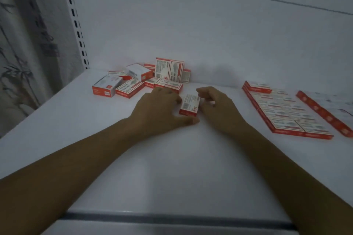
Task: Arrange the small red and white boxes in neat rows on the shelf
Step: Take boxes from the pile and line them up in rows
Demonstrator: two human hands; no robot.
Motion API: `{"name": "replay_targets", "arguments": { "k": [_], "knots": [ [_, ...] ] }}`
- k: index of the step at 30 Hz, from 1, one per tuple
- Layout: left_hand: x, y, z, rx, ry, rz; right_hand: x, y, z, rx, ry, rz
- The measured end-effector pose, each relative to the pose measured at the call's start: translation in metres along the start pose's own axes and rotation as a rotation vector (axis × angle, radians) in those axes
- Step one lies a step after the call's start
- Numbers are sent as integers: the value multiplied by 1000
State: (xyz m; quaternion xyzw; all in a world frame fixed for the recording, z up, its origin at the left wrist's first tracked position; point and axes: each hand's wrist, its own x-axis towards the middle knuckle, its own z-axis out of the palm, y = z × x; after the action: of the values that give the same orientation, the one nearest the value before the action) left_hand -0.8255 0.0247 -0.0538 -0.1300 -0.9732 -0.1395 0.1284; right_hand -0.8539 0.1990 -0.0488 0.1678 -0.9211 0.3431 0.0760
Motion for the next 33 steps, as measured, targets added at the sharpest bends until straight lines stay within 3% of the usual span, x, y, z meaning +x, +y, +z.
{"name": "replay_targets", "arguments": {
  "k": [12, 17, 21, 24, 33],
  "knots": [
    [4, -10, 7, -235, 109, 50, -3, -2, -2, -82, -25, -100],
    [0, -4, -6, -584, 151, -15, -4, -4, -2, 73, 17, -163],
    [1, -4, -10, -852, 131, -91, -6, -9, -4, 370, -73, -62],
    [4, -8, -6, -806, 85, -66, -5, -8, -5, 541, -69, -3],
    [5, -9, -5, -925, 89, -106, -7, -7, -3, 472, -96, -83]
  ]
}}
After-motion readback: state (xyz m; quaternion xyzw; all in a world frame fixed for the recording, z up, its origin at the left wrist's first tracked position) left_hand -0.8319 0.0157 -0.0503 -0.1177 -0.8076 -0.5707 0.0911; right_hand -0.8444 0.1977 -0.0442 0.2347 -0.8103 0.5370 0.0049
